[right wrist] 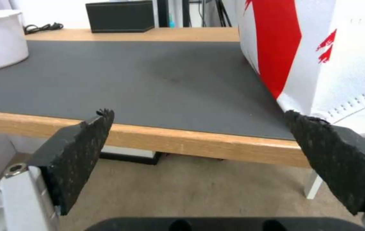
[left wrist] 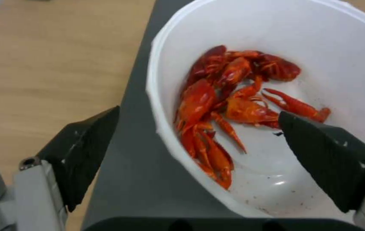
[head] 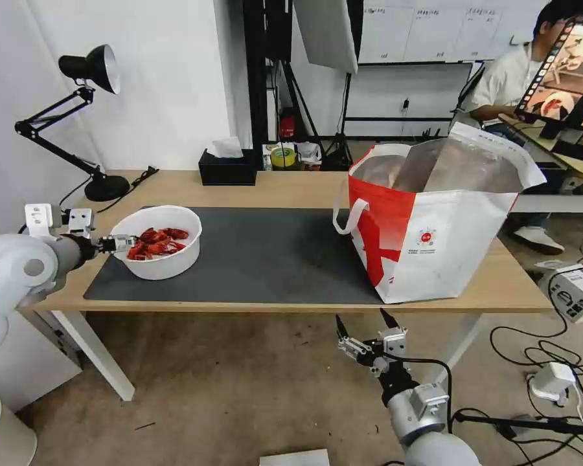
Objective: Pick up the trash from the table and place it into the takeout bag.
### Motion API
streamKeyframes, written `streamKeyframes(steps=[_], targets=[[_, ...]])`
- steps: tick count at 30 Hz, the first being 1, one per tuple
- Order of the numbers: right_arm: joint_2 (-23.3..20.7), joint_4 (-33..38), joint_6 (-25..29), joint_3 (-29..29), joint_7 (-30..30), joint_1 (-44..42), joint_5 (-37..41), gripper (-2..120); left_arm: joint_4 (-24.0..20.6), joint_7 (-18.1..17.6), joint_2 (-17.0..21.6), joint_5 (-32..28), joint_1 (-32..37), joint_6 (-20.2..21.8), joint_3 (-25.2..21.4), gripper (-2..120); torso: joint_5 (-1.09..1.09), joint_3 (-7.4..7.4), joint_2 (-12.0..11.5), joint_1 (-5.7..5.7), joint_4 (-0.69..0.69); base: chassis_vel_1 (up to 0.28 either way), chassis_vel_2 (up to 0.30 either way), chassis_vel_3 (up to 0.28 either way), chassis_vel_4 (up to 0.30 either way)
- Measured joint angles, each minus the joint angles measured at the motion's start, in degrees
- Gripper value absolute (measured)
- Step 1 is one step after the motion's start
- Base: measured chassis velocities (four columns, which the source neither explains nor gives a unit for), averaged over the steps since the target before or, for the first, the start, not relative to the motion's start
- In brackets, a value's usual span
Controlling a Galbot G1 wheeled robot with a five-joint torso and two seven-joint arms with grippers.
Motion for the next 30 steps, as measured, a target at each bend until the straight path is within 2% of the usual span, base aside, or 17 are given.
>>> streamKeyframes(steps=[1,2,3,20,25,30], targets=[[0.00,0.00,0.00,0.00,0.00,0.00,0.00,100,0.00,0.00,0.00,0.00,0.00,0.00,0.00,100,0.00,0.00,0.00,0.00,0.00,0.000,0.000,0.000,0.000],[0.00,0.00,0.00,0.00,0.00,0.00,0.00,100,0.49,-2.51,-0.04,-3.26,-0.06,-0.02,-0.56,100,0.00,0.00,0.00,0.00,0.00,0.000,0.000,0.000,0.000],[0.00,0.00,0.00,0.00,0.00,0.00,0.00,100,0.88,-3.25,-0.03,-4.33,-0.32,-0.05,-0.64,100,0.00,0.00,0.00,0.00,0.01,0.000,0.000,0.000,0.000],[0.00,0.00,0.00,0.00,0.00,0.00,0.00,100,2.77,-7.25,0.09,-9.54,-1.25,-0.41,0.00,100,0.00,0.00,0.00,0.00,0.00,0.000,0.000,0.000,0.000],[0.00,0.00,0.00,0.00,0.00,0.00,0.00,100,2.77,-8.86,-0.90,-11.50,-1.11,-0.45,-0.02,100,0.00,0.00,0.00,0.00,0.00,0.000,0.000,0.000,0.000],[0.00,0.00,0.00,0.00,0.00,0.00,0.00,100,3.25,-9.01,-2.31,-11.58,-1.83,-0.48,0.82,100,0.00,0.00,0.00,-0.01,0.00,0.000,0.000,0.000,0.000]])
